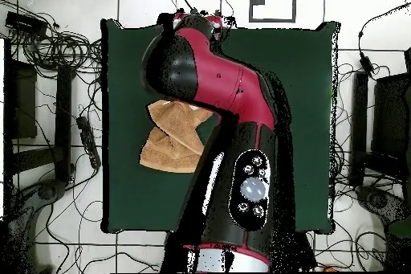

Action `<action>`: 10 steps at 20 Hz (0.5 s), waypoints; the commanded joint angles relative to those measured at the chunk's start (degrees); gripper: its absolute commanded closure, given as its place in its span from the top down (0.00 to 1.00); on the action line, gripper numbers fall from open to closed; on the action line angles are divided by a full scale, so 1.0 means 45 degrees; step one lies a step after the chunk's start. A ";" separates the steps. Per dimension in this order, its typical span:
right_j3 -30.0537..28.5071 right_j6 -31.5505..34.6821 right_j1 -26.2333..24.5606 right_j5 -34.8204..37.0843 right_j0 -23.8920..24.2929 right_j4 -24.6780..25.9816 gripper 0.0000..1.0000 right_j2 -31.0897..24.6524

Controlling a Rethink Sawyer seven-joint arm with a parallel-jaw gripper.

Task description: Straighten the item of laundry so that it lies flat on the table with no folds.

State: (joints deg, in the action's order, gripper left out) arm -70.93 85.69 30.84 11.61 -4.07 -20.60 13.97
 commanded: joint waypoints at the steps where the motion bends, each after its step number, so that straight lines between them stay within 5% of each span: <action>1: -0.2352 0.3900 -0.0798 -0.0437 -0.0134 -0.0639 1.00 -0.1958; 10: -0.2611 0.4070 -0.0851 -0.1118 -0.0007 -0.0791 1.00 -0.2324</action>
State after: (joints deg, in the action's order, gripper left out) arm -72.35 85.70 30.85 8.04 -3.97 -21.04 11.74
